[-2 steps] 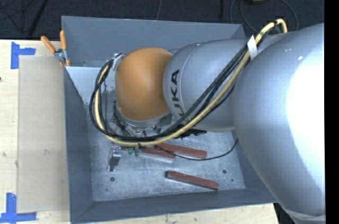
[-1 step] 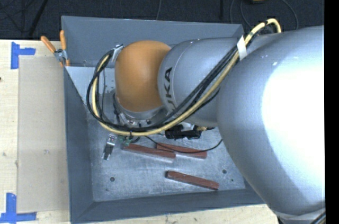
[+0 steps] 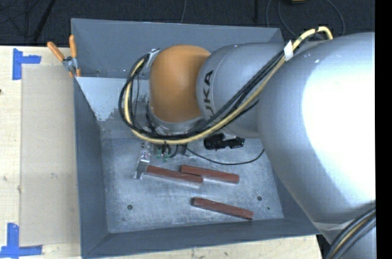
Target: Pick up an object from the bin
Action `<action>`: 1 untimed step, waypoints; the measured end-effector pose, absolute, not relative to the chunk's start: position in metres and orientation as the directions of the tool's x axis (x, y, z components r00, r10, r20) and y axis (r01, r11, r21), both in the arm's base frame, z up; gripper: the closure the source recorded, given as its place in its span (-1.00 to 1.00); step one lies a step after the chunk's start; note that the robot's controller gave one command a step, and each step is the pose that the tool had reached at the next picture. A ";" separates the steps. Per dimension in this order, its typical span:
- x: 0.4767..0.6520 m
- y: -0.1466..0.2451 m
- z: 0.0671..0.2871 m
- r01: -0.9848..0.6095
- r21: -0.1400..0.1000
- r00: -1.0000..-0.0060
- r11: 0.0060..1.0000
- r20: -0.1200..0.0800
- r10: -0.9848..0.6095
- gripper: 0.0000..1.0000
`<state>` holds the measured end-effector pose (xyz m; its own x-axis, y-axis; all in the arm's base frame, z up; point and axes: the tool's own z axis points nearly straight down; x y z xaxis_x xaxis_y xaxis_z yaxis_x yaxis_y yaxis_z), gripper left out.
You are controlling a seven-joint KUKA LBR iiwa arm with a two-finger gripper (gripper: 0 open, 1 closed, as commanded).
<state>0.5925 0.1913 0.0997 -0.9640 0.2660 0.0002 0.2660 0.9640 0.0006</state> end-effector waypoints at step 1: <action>0.587 0.150 0.118 0.270 -0.004 -0.963 0.963 0.006 0.270 -1.00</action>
Offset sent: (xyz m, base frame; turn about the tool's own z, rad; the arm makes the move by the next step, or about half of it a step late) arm -0.0346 -0.0624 -0.0277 0.0291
